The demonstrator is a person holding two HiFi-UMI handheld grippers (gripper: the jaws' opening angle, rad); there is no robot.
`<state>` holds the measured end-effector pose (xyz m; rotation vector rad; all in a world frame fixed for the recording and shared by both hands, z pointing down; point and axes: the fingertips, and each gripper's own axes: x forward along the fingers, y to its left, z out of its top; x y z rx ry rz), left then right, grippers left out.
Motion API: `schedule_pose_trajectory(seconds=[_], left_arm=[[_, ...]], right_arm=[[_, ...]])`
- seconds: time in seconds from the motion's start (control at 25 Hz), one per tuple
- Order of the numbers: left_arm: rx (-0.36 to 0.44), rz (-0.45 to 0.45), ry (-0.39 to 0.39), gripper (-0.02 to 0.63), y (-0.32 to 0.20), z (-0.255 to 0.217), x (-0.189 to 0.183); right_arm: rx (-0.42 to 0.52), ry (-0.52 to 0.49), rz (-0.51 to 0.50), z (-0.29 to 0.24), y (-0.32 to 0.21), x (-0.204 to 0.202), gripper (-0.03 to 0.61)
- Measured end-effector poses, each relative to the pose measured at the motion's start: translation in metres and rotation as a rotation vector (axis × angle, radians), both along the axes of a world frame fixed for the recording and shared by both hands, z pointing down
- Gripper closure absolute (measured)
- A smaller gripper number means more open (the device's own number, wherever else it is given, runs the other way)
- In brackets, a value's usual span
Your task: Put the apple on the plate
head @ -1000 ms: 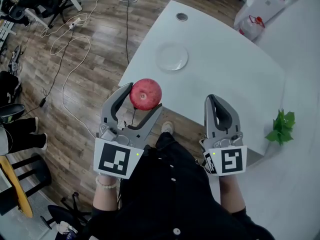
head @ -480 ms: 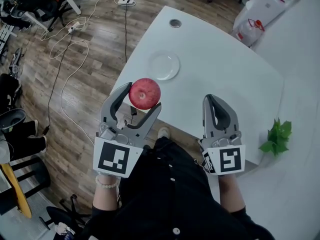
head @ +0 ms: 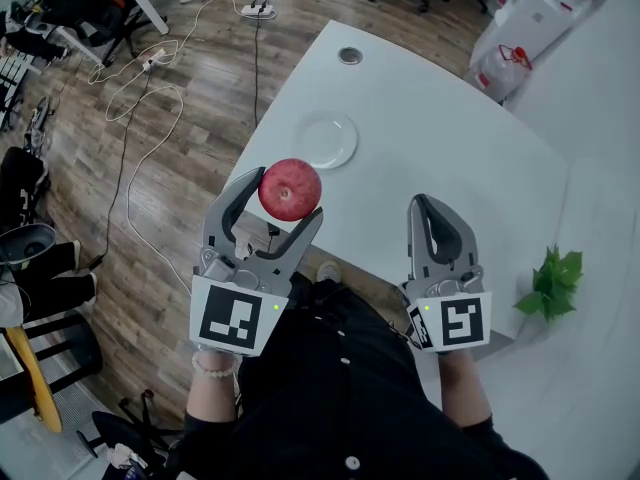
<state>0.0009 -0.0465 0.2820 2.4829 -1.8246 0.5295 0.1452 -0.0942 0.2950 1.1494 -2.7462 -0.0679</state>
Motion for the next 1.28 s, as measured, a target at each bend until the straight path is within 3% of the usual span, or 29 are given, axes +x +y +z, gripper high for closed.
schedule_pose_trajectory(seconds=[0.68,1.28], left_arm=[[-0.005,0.038,-0.007,0.272,-0.014,-0.001,-0.011],[-0.009,0.105,0.014,0.272,-0.051,-0.001,-0.032]], right_arm=[[0.005,-0.007,0.057,-0.004,-0.009,-0.003,0.535],[0.013,0.021,0.095,-0.011,-0.04,-0.032,0.535]])
